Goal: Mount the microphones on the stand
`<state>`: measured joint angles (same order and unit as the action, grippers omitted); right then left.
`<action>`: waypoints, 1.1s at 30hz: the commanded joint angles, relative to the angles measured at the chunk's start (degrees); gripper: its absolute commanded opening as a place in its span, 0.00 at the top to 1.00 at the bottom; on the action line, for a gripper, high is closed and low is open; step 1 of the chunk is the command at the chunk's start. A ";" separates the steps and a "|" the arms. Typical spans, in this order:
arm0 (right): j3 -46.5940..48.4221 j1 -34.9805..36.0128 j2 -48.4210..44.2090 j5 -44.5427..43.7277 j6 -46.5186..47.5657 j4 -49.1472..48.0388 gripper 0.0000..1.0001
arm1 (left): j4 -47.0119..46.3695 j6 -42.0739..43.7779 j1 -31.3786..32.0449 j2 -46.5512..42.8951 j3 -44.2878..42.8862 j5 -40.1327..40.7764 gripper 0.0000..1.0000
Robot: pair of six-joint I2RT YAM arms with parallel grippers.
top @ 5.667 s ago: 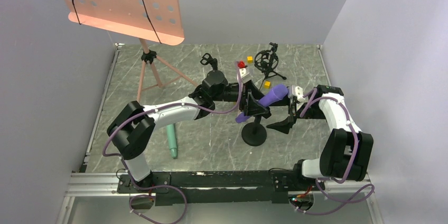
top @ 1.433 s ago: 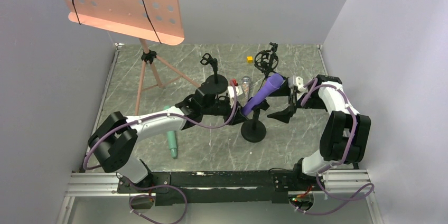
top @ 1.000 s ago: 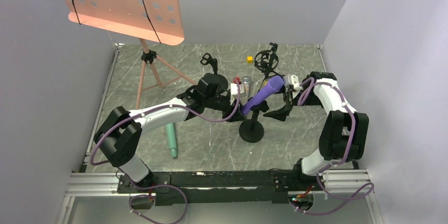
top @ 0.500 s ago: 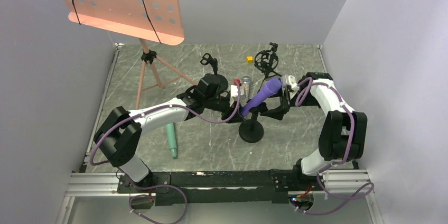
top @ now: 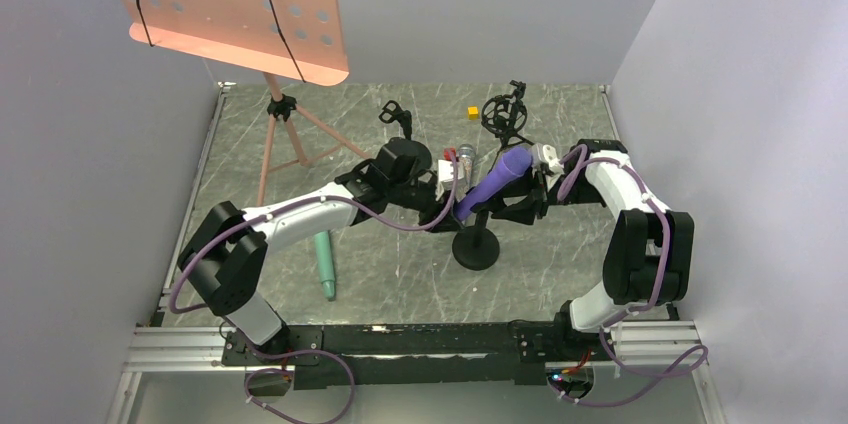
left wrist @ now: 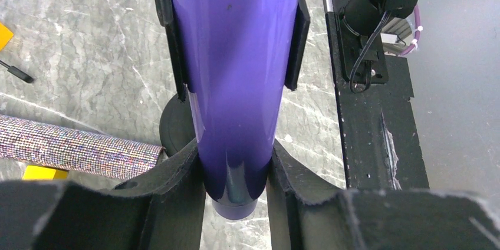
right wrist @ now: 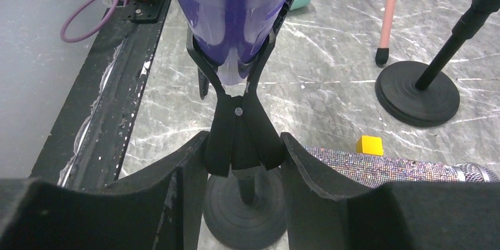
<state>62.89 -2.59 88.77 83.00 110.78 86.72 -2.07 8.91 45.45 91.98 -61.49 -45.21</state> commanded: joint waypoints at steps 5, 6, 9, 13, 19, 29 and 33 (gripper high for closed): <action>-1.02 0.04 -2.27 0.51 1.29 -0.83 0.76 | 8.21 1.87 -0.28 1.48 -4.98 -0.44 0.87; -1.23 0.04 -2.40 0.62 1.29 -0.82 0.77 | 8.62 1.98 -0.30 1.59 -5.22 -0.56 0.87; -1.30 0.04 -2.38 1.45 1.11 -0.83 0.80 | 10.05 2.52 -0.31 2.02 -5.96 -0.68 0.88; -1.60 0.04 -2.79 2.32 1.18 -0.85 0.81 | 11.26 2.78 -0.30 2.49 -6.73 -1.23 0.88; -2.56 0.00 -3.21 3.73 1.57 -0.77 0.48 | 13.40 3.33 -0.29 3.11 -7.94 -1.38 0.87; -3.43 -2.14 -4.00 3.44 2.74 -0.82 0.14 | 8.29 -1.43 -0.29 -0.93 -4.86 4.26 0.39; -3.72 -2.99 -4.00 2.96 3.29 -0.81 0.09 | 6.41 -3.21 -0.34 -3.71 -3.55 6.85 0.13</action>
<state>59.35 -4.78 86.56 84.55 111.33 86.52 7.66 8.01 45.45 93.01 -65.82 -41.60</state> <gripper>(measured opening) 0.888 0.802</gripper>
